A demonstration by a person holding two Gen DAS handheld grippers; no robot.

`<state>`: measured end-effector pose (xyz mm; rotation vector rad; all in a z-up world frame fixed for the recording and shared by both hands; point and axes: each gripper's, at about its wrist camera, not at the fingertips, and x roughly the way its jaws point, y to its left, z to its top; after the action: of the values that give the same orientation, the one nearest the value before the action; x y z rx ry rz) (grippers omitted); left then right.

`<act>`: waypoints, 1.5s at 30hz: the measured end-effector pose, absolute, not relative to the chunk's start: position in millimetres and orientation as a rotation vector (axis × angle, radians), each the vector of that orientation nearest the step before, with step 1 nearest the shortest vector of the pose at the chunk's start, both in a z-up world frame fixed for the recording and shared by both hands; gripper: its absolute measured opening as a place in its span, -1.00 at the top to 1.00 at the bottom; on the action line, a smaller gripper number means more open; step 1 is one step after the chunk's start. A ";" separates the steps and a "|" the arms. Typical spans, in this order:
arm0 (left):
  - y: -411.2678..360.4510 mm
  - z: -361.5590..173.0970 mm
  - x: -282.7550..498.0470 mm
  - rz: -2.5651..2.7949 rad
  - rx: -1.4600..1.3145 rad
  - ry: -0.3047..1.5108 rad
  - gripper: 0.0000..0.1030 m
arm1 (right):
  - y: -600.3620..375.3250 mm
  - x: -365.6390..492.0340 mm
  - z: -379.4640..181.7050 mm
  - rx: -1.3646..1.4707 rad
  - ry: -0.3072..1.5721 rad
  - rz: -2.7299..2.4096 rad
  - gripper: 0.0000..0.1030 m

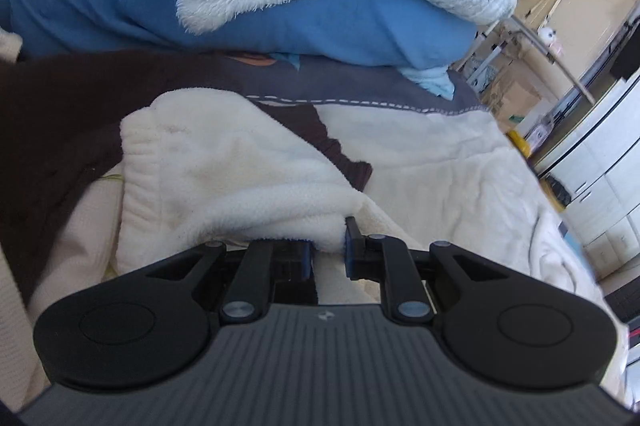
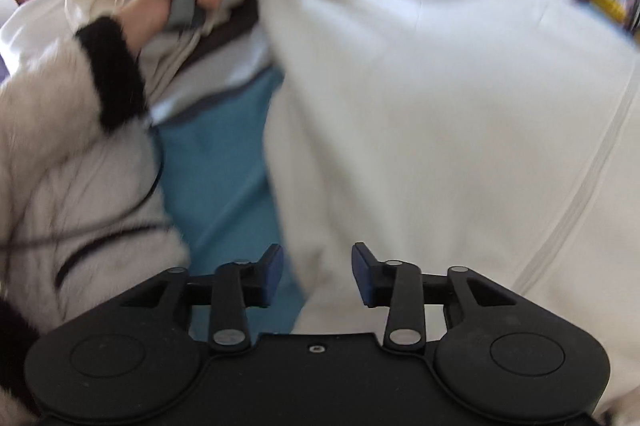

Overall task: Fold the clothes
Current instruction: 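Release the fleece with the left gripper and smooth it flat, then pinch the fleece sleeve cuff with the right gripper and lift it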

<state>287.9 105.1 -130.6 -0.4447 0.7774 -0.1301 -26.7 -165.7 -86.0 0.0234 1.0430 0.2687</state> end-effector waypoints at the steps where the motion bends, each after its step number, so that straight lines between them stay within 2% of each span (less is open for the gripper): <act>1: 100.7 -126.2 283.3 -0.131 -0.413 0.769 0.71 | -170.9 -24.7 -83.1 0.017 1.025 0.253 0.11; 11: 54.8 -37.5 182.5 -0.484 -0.404 0.531 0.72 | -233.2 -6.5 -64.0 0.032 0.854 0.104 0.09; 13: 29.3 -24.7 161.4 -0.630 -0.355 0.541 0.69 | -245.7 -2.8 -60.2 0.035 0.819 0.074 0.04; 14: 12.1 -23.8 150.6 -0.696 -0.306 0.582 0.56 | -251.9 -1.0 -58.3 0.036 0.802 0.060 0.02; 15: -6.5 -33.0 138.2 -0.731 -0.220 0.647 0.26 | -258.2 0.9 -56.4 0.038 0.785 0.045 -0.01; 16: -25.1 -43.1 125.7 -0.762 -0.130 0.712 0.12 | -264.6 1.6 -61.2 0.065 0.785 0.027 -0.01; 17: -43.7 -53.2 113.2 -0.791 -0.039 0.777 0.07 | -271.1 1.8 -69.1 0.104 0.793 0.008 0.00; 19: -70.2 -75.7 92.7 -0.829 0.100 0.883 0.07 | -284.2 2.2 -84.8 0.182 0.809 -0.030 0.00; 23: -52.2 -86.4 96.6 -0.805 0.055 0.898 0.07 | -296.8 2.7 -102.2 0.285 0.822 -0.068 0.00; 25: -35.2 -72.0 105.1 -0.780 -0.011 0.825 -0.04 | -292.2 4.3 -98.8 0.268 0.802 -0.057 -0.01; 27: -27.5 -69.3 113.9 -0.728 -0.026 0.805 -0.24 | -289.1 6.5 -98.4 0.275 0.790 -0.032 -0.04; 29: -20.3 -67.1 122.9 -0.674 -0.039 0.789 -0.27 | -288.5 9.0 -101.7 0.322 0.794 -0.018 -0.06; 31: -19.8 -86.0 140.7 -0.574 -0.037 0.911 -0.27 | -293.0 8.5 -108.7 0.384 0.828 -0.028 -0.17; 36: -12.2 -122.0 163.1 -0.464 -0.072 1.059 -0.27 | -295.6 -8.0 -129.5 0.573 0.909 -0.067 -0.19; 39: -12.2 -114.3 159.5 -0.472 -0.081 1.005 -0.27 | -289.3 -12.9 -141.7 0.662 0.931 -0.009 -0.24; 40: -12.8 -111.6 159.0 -0.475 -0.084 0.978 -0.27 | -285.5 -12.4 -146.4 0.678 0.946 0.012 -0.21; 41: -13.3 -109.0 158.5 -0.478 -0.086 0.951 -0.27 | -278.3 -10.2 -145.7 0.626 0.945 0.016 -0.08; 42: -12.7 -109.4 159.3 -0.460 -0.070 0.948 -0.27 | -269.5 -7.2 -142.4 0.542 0.936 0.011 0.59; 45: -10.5 -111.6 162.1 -0.397 -0.014 0.946 -0.27 | -249.8 -4.0 -115.8 0.274 0.844 -0.019 0.67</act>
<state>162.1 -10.5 -111.6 -0.0143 0.9458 -0.3973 -4.0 -249.8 -115.8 0.2736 0.8445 -0.0191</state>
